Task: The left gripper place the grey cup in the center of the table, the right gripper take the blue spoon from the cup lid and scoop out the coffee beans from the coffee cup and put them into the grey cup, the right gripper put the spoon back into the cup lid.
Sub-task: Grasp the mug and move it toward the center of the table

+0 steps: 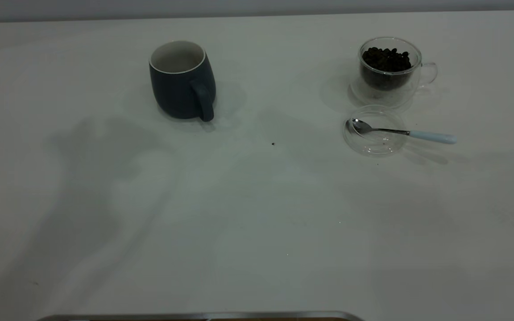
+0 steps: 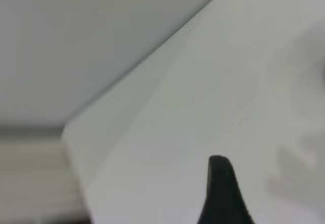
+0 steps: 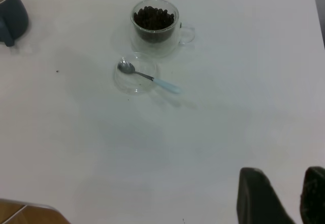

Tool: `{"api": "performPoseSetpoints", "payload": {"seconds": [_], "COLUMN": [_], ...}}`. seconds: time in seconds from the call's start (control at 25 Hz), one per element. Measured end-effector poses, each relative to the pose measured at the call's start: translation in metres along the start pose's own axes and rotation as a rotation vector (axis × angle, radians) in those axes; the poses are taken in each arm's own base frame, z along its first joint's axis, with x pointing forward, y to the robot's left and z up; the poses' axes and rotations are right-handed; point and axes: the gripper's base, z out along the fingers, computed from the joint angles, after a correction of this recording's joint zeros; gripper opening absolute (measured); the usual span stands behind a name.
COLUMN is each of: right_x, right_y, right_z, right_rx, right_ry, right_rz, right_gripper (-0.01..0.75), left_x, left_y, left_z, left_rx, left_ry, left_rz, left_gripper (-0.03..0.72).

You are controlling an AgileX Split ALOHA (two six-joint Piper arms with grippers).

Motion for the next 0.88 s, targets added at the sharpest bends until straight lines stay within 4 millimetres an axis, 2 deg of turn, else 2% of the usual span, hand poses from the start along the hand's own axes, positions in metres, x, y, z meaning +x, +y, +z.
{"api": "performPoseSetpoints", "payload": {"seconds": [0.12, 0.28, 0.4, 0.48, 0.6, 0.72, 0.88], "right_x": [0.0, 0.0, 0.0, 0.0, 0.0, 0.0, 0.0], "right_y": [0.0, 0.0, 0.0, 0.0, 0.0, 0.0, 0.0], "right_z": [0.0, 0.0, 0.0, 0.0, 0.0, 0.0, 0.0], "right_rx": [0.0, 0.0, 0.0, 0.0, 0.0, 0.0, 0.0], "right_ry": [0.0, 0.0, 0.0, 0.0, 0.0, 0.0, 0.0], "right_rz": [0.0, 0.0, 0.0, 0.0, 0.0, 0.0, 0.0], "right_gripper": [0.242, 0.242, 0.242, 0.242, 0.242, 0.242, 0.242], "left_x": [0.025, 0.068, 0.105, 0.13, 0.165, 0.198, 0.225], "left_y": [0.027, 0.05, 0.056, 0.053, 0.04, 0.021, -0.001], "left_z": [-0.062, -0.136, -0.171, -0.182, -0.186, -0.182, -0.163], "left_rx": [0.001, 0.066, 0.104, 0.133, 0.193, 0.28, 0.335], "left_ry": [-0.002, -0.069, -0.104, -0.114, -0.142, -0.155, -0.115], "left_rz": [-0.17, -0.282, -0.304, -0.31, -0.29, -0.27, -0.208], "left_gripper": [0.567, 0.567, 0.567, 0.567, 0.567, 0.567, 0.567]}}
